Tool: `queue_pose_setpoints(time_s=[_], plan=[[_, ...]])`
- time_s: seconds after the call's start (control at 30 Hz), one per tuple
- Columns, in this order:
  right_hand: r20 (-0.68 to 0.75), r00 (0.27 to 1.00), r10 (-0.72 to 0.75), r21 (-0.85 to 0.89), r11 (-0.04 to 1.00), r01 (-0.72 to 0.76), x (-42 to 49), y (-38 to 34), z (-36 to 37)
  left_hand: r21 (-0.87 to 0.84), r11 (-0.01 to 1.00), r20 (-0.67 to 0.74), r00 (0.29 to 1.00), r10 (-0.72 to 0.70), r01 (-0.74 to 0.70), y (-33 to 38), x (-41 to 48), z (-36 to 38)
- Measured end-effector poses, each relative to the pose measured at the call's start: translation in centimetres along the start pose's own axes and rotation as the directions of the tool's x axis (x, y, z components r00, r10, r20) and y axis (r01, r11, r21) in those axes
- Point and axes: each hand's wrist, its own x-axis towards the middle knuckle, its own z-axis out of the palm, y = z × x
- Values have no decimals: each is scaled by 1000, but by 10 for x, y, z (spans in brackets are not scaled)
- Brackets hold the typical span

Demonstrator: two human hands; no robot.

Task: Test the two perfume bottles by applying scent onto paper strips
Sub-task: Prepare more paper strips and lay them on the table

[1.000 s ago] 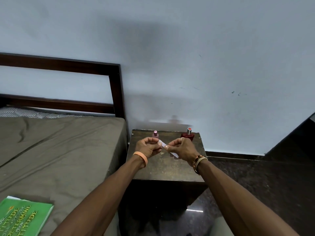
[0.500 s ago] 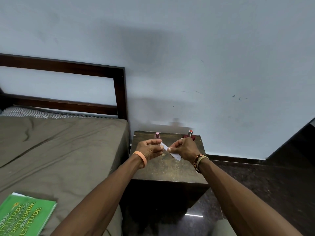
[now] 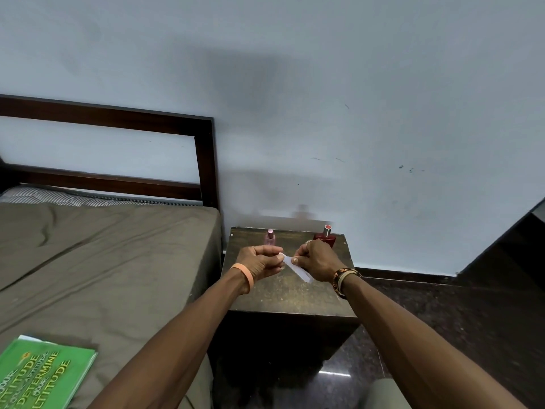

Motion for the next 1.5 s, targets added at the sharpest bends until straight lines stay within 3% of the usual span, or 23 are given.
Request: queue_pose_setpoints(time_s=[0.13, 0.27, 0.33, 0.4, 0.47, 0.53, 0.77, 1.2, 1.37, 1.5], plan=[[-135, 985, -110, -249, 966, 73, -7, -12, 3, 16, 998, -85, 994, 63, -62, -3, 1, 4], [-228, 924, -307, -523, 839, 150, -12, -21, 6, -13, 991, -161, 979, 129, -133, -4, 7, 7], [-219, 945, -243, -433, 892, 129, -11, -25, 11, -35, 988, -179, 974, 142, -151, -3, 8, 8], [-198, 977, -82, -200, 979, 42, -7, -27, 13, -40, 989, -170, 977, 132, -141, -3, 8, 5], [-182, 983, -6, -41, 999, -1, -4, -26, 12, -28, 992, -144, 983, 116, -122, -2, 7, 2], [-172, 985, 4, 7, 1000, -3, -3, -24, 10, -19, 993, -126, 985, 114, -117, -1, 6, -2], [-94, 995, -31, -33, 999, 28, 3, -29, 14, -17, 992, -90, 988, 122, -124, -3, 6, -5], [-77, 997, -8, -91, 996, 1, 9, -29, 26, 57, 995, -50, 995, 88, -85, -11, 9, -15], [-20, 1000, -9, -122, 992, 7, 17, -26, 34, 61, 997, -91, 995, 50, -44, -17, 19, -20], [-57, 998, -21, -115, 993, 15, 25, -24, 50, 31, 999, -142, 990, -16, 21, -26, 31, -27]])
